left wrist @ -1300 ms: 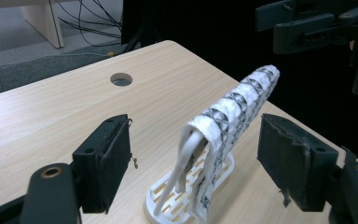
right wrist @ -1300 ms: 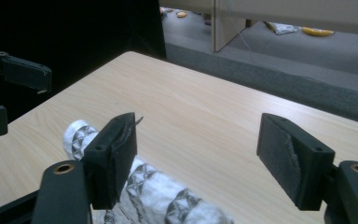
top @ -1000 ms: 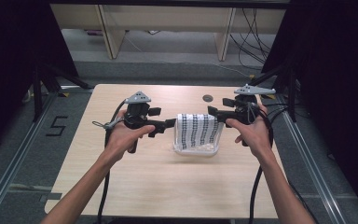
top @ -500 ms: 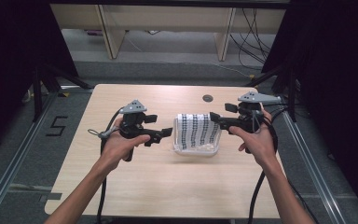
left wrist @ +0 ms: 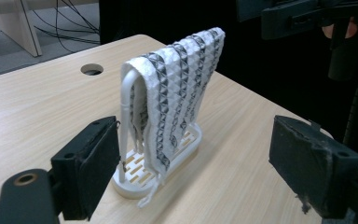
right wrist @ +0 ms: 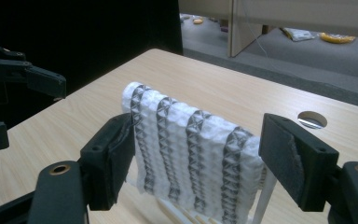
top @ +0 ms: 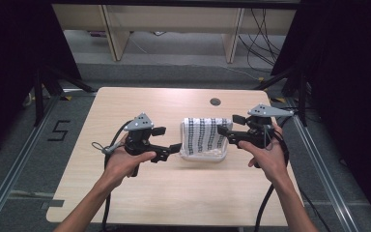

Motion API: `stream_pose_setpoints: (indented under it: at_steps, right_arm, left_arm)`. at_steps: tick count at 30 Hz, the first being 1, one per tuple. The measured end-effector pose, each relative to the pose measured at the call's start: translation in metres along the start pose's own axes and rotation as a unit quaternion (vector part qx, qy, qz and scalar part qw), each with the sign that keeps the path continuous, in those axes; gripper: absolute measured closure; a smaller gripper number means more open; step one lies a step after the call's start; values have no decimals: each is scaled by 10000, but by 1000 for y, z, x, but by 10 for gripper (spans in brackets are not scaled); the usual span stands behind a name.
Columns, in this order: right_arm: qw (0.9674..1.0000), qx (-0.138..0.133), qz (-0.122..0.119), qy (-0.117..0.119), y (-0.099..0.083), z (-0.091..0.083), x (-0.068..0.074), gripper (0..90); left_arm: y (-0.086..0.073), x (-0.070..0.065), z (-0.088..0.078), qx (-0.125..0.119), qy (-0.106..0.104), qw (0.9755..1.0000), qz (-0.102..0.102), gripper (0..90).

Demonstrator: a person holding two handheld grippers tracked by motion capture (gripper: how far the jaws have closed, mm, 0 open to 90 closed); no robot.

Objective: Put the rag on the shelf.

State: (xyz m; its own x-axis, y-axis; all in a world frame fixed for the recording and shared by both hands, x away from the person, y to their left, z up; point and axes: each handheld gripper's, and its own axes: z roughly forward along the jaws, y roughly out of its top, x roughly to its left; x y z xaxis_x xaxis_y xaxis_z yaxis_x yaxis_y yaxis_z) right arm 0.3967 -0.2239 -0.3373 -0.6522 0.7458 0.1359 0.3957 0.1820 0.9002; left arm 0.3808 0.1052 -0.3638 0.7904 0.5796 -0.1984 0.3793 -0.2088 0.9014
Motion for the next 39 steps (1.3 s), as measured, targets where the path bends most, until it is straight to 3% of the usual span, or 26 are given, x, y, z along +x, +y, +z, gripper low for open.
stream_pose_setpoints:
  at_steps: [3, 4, 15, 17, 21, 26, 30, 33, 35, 38, 39]
  right_arm:
    - [9999, 33, 141, 28, -4, -3, 3, 280]
    - [10000, -13, 2, 18, -6, -3, 2, 279]
    - [9997, -191, 78, 108, -22, -8, 15, 272]
    - [9999, -142, -27, 70, -23, -7, 15, 272]
    - [9998, -119, 106, 139, -26, -6, 18, 271]
    - [9997, -81, 166, 184, -31, -8, 17, 271]
    - [9994, -60, 251, 223, -35, -10, 18, 271]
    - [9998, -61, 123, 169, -39, -10, 17, 270]
    - [9992, 9, 312, 237, -40, -10, 19, 271]
    - [9997, -49, 153, 180, -41, -10, 17, 270]
    - [9995, -26, 209, 236, -41, -10, 18, 270]
  left_arm:
    - [-4, -3, -2, 23, -11, 10000, 33, 154]
    - [-5, -3, -2, 18, -24, 10000, 35, 154]
    - [-25, -10, -12, -64, -68, 9999, 43, 154]
    - [-28, -10, -15, -108, -9, 9999, 96, 154]
    - [-32, -10, -17, -108, -10, 9998, 138, 154]
    - [-37, -10, -17, 32, 152, 9996, 225, 154]
    - [-42, -10, -12, 119, 125, 9996, 206, 154]
    - [-45, -11, -10, 167, 74, 9995, 242, 154]
    - [-46, -11, -10, 200, 115, 9993, 281, 154]
    - [-48, -11, -10, 229, 118, 9993, 283, 154]
    - [-49, -11, -10, 192, 77, 9995, 254, 154]
